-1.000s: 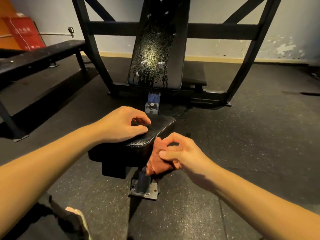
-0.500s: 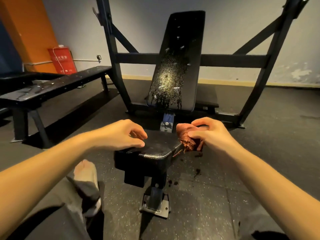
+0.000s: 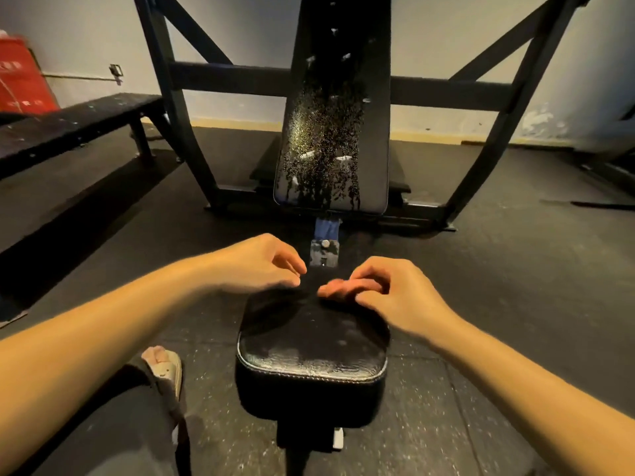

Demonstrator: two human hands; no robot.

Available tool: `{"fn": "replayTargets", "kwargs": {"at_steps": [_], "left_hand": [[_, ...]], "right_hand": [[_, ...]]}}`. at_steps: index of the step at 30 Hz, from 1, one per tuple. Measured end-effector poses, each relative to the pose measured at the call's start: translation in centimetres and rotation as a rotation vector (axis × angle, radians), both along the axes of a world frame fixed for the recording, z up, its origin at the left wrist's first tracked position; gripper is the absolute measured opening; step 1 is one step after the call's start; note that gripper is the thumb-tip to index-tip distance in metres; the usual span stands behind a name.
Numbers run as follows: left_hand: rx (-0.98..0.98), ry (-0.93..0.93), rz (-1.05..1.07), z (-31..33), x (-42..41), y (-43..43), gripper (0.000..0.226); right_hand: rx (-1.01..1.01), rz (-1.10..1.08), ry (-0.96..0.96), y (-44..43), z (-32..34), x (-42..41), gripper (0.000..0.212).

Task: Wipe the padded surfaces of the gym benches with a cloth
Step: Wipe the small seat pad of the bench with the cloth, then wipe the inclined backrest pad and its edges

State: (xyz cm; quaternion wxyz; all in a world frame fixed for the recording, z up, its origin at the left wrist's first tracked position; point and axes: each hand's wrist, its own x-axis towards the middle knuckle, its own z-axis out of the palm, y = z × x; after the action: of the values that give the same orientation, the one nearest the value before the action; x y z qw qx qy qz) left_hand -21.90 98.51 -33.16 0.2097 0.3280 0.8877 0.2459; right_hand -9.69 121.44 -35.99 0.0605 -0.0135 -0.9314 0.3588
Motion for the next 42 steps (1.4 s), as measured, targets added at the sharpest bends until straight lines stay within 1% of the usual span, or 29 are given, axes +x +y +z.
{"fn": "replayTargets", "kwargs": {"at_steps": [3, 4, 7, 8, 9, 11, 13, 14, 16, 17, 18, 20, 22, 23, 25, 26, 28, 29, 32, 34, 36, 39, 40, 42], "left_hand": [[-0.105, -0.042, -0.123, 0.0, -1.8, -0.7, 0.024], [-0.142, -0.03, -0.167, 0.2, -2.3, -0.8, 0.024], [-0.204, 0.004, -0.27, 0.7, -3.4, -1.3, 0.024], [-0.212, 0.003, -0.305, 0.9, -3.6, -1.6, 0.024], [-0.225, 0.001, -0.342, 1.0, -3.8, -1.9, 0.027], [-0.26, -0.002, -0.403, 1.0, -4.3, -2.6, 0.037], [-0.276, 0.003, -0.409, 0.6, -4.7, -3.3, 0.05], [-0.27, 0.012, -0.402, 0.3, -5.0, -3.7, 0.056], [-0.236, 0.021, -0.381, -0.8, -5.5, -4.8, 0.065], [-0.212, 0.025, -0.381, -1.3, -5.7, -5.4, 0.068], [-0.184, 0.031, -0.397, -1.8, -5.9, -6.0, 0.069], [-0.148, 0.033, -0.448, -2.3, -6.6, -7.1, 0.068], [-0.105, 0.014, -0.478, -2.3, -7.8, -7.7, 0.07], [-0.067, -0.001, -0.481, -2.1, -8.2, -7.8, 0.074], [0.051, -0.066, -0.498, -1.1, -8.7, -7.7, 0.077], [0.126, -0.127, -0.523, -0.5, -8.6, -7.5, 0.074], [0.253, -0.247, -0.581, 1.2, -8.0, -7.2, 0.057], [0.296, -0.265, -0.593, 2.2, -7.6, -7.1, 0.048], [0.388, -0.18, -0.546, 4.2, -6.8, -6.8, 0.033], [0.434, -0.122, -0.504, 4.8, -7.2, -6.9, 0.028], [0.525, -0.094, -0.441, 5.0, -8.2, -7.0, 0.022], [0.699, -0.165, -0.331, 4.5, -10.3, -7.2, 0.017], [0.73, -0.188, -0.288, 4.2, -11.2, -6.9, 0.018], [0.726, -0.207, -0.185, 3.2, -13.6, -5.7, 0.023]], "right_hand": [[-0.079, 0.076, 0.016, -2.5, 1.3, 1.7, 0.024], [-0.118, 0.101, -0.02, -3.2, 2.1, 2.3, 0.026], [-0.365, 0.255, -0.245, -3.9, 5.0, 3.7, 0.025], [-0.448, 0.268, -0.297, -3.9, 5.8, 3.8, 0.024], [-0.488, 0.239, -0.3, -3.7, 6.2, 3.3, 0.024], [-0.458, 0.058, -0.191, -3.9, 6.3, 1.0, 0.023], [-0.311, -0.136, -0.075, -4.5, 4.8, -2.5, 0.023], [-0.205, -0.198, -0.055, -4.9, 3.9, -4.1, 0.024], [-0.024, -0.231, -0.128, -6.0, 2.1, -6.4, 0.023], [0.009, -0.195, -0.19, -6.5, 1.6, -6.7, 0.022], [0.007, -0.15, -0.248, -6.9, 1.6, -6.6, 0.022], [-0.065, -0.064, -0.366, -7.4, 3.1, -5.2, 0.024], [-0.197, -0.019, -0.471, -7.8, 5.1, -3.4, 0.025], [-0.253, -0.034, -0.487, -8.2, 5.9, -2.7, 0.025], [-0.313, -0.126, -0.414, -9.2, 7.1, -2.0, 0.028], [-0.341, -0.185, -0.347, -9.9, 7.5, -2.0, 0.03], [-0.395, -0.269, -0.228, -11.4, 8.5, -2.3, 0.036], [-0.429, -0.288, -0.192, -12.1, 9.1, -2.5, 0.041], [-0.488, -0.301, -0.102, -13.6, 10.5, -2.8, 0.047], [-0.514, -0.375, 0.024, -14.5, 10.9, -3.7, 0.044], [-0.574, -0.453, 0.152, -15.3, 10.5, -5.3, 0.04], [-0.677, -0.506, 0.2, -15.5, 9.3, -8.7, 0.036], [-0.682, -0.527, 0.202, -15.3, 8.9, -10.1, 0.035], [-0.635, -0.603, 0.237, -14.5, 8.2, -13.6, 0.031]]}}
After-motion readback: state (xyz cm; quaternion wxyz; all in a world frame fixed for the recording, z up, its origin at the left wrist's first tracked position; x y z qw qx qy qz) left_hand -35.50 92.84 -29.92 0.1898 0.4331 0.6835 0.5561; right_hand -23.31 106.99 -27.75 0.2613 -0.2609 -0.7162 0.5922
